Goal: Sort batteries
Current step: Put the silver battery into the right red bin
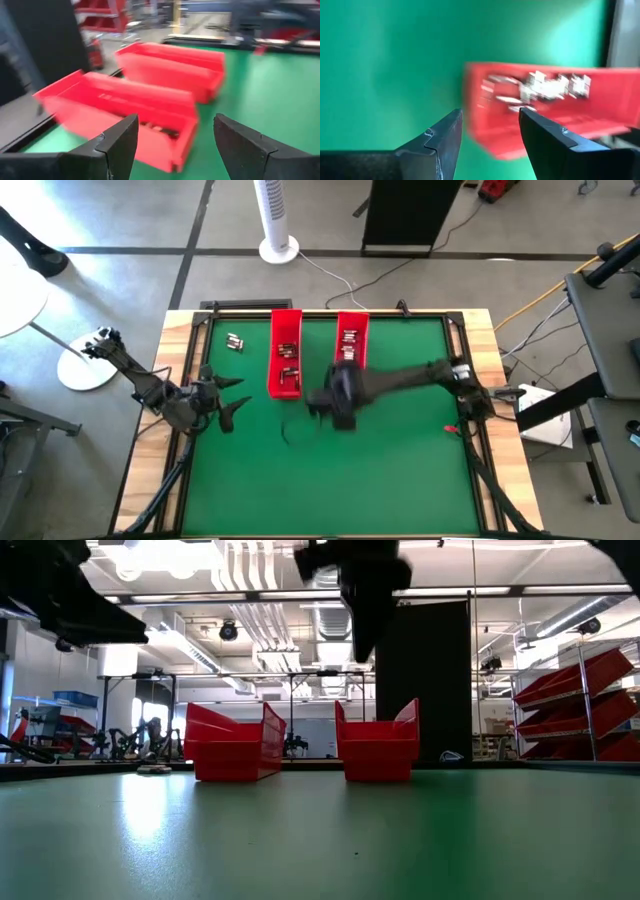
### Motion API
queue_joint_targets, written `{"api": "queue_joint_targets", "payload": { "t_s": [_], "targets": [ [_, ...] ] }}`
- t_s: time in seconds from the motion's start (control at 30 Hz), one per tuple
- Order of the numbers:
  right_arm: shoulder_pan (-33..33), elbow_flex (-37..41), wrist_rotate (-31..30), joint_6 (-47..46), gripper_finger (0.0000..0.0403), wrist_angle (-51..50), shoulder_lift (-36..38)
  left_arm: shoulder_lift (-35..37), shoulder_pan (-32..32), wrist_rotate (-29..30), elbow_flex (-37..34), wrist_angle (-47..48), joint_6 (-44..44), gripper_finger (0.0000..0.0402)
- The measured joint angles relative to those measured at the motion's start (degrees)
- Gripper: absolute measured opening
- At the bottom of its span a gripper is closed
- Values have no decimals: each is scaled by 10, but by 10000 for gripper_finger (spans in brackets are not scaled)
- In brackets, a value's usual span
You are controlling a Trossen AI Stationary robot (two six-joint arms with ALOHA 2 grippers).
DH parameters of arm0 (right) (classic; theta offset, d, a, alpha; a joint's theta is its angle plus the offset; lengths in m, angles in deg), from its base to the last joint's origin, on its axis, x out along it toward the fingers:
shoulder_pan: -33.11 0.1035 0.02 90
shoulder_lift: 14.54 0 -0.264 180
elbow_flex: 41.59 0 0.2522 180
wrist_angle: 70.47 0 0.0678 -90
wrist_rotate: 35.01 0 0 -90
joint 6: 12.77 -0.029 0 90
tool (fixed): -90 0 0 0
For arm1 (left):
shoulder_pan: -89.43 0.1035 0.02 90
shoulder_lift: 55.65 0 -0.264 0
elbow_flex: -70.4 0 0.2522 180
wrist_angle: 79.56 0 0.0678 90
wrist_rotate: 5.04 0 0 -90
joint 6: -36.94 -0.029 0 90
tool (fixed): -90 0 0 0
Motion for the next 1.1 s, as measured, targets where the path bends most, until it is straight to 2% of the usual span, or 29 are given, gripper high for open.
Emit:
{"api": "queue_joint_targets", "payload": {
  "t_s": [0.1,0.2,0.33,0.5,0.77,0.97,1.03,1.1],
  "targets": [
    [75,24,-18,-46,187,56,3,-1,0,43,0,56,97,235],
    [145,56,-64,-68,190,119,3,0,12,64,0,102,192,235],
    [205,98,-132,-80,191,177,3,5,83,62,5,146,316,235],
    [218,124,-155,-115,188,185,5,0,256,-76,58,228,344,235],
    [219,147,-155,-123,192,186,5,-57,596,-382,130,242,166,234],
    [230,149,-150,-105,196,169,5,-157,845,-537,156,245,62,223],
    [236,149,-149,-113,194,149,6,-192,896,-583,157,242,46,215],
    [243,150,-150,-125,192,135,6,-224,919,-596,155,227,37,207]
  ]
}}
